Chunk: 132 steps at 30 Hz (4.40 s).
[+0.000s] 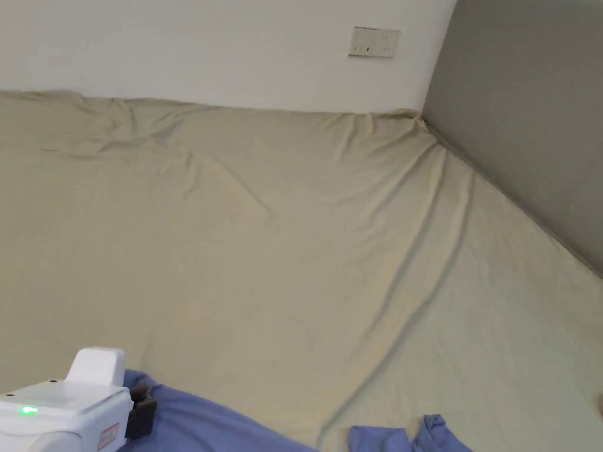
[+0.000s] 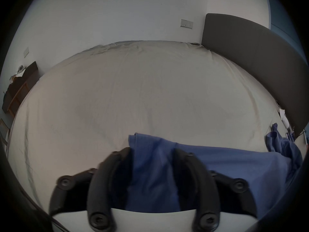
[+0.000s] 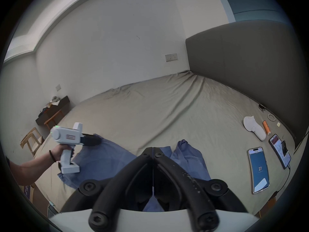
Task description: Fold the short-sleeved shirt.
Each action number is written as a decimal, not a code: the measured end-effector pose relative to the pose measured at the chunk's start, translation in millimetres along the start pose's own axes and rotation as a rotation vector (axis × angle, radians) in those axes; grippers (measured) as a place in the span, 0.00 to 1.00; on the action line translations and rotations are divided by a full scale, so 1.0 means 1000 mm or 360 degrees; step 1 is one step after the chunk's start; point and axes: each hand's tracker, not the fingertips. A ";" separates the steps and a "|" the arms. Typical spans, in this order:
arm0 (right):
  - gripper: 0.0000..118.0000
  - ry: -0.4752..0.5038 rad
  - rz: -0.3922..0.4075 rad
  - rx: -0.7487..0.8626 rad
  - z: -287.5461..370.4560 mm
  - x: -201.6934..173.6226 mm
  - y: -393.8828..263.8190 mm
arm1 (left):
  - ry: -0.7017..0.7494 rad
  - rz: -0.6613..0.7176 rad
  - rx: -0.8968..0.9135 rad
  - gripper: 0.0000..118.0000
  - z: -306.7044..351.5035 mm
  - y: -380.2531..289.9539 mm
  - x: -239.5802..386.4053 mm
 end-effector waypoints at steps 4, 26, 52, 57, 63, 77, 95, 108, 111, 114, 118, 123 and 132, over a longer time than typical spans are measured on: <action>0.67 0.0066 0.0122 -0.0211 -0.045 0.004 0.012 | -0.0109 0.0142 -0.0032 0.10 -0.002 -0.008 -0.009; 0.61 0.0007 0.0577 -0.0583 -0.202 0.000 -0.010 | -0.0099 0.0137 0.0053 0.09 -0.003 -0.017 -0.005; 0.05 0.0005 0.0145 0.0359 0.006 0.003 0.190 | -0.0136 0.0218 0.0811 0.09 0.261 0.103 -0.075; 0.05 0.0001 0.0119 0.0479 0.016 -0.006 0.257 | 0.0003 0.0245 0.0955 0.09 0.312 0.148 -0.097; 0.05 -0.0018 0.0039 0.0534 0.014 -0.015 0.332 | 0.0125 0.0298 0.0997 0.09 0.329 0.195 -0.124; 0.05 -0.0178 -0.0052 0.0548 -0.039 -0.013 0.416 | 0.0330 0.0275 0.0950 0.09 0.290 0.280 -0.150; 0.05 -0.0099 -0.0215 -0.0048 -0.177 0.021 0.248 | 0.0217 0.0443 0.0322 0.09 0.134 0.123 -0.148; 0.05 -0.0026 -0.0373 -0.0290 -0.114 0.067 0.074 | 0.0110 0.0461 -0.0073 0.09 0.154 -0.055 -0.137; 0.05 -0.0032 -0.0425 -0.0308 -0.084 0.069 0.045 | 0.0117 0.0466 -0.0088 0.09 0.168 -0.078 -0.131; 0.05 -0.0052 -0.0465 -0.0312 -0.061 0.069 0.020 | 0.0141 0.0450 -0.0098 0.09 0.182 -0.097 -0.128; 0.05 -0.0059 -0.0497 -0.0357 -0.031 0.063 -0.011 | 0.0129 0.0549 -0.0103 0.09 0.209 -0.126 -0.130; 0.05 -0.0094 -0.0562 -0.0427 0.001 0.059 -0.052 | 0.0169 0.0647 -0.0153 0.09 0.234 -0.177 -0.143; 0.74 -0.0079 -0.0632 -0.0525 0.012 0.056 -0.105 | 0.0258 0.0910 -0.0174 0.64 0.239 -0.233 -0.133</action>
